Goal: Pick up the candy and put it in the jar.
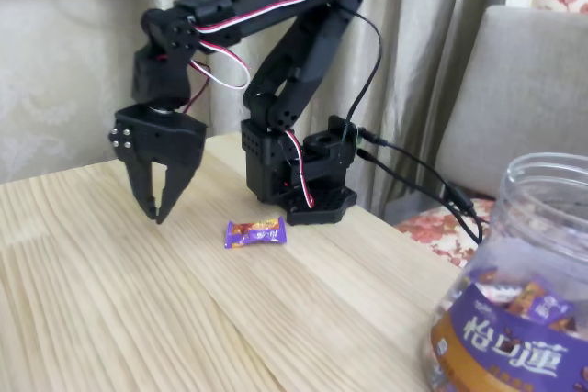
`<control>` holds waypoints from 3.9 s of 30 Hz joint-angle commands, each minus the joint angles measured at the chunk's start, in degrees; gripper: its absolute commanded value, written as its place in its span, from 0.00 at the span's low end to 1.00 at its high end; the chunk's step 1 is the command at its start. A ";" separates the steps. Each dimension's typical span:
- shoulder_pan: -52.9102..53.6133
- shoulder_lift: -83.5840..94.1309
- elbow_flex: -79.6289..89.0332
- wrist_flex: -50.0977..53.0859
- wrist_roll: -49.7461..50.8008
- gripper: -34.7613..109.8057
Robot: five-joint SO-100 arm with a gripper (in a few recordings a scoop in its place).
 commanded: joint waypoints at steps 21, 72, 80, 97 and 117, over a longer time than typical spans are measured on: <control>4.31 -7.65 -7.38 -0.26 -34.98 0.55; -3.34 -7.21 -1.76 -11.95 -34.89 0.24; -5.62 -11.95 -1.85 -20.57 -31.55 0.24; -3.87 -13.01 -2.64 -19.42 -33.75 0.24; -4.22 4.13 -1.93 0.62 -28.65 0.24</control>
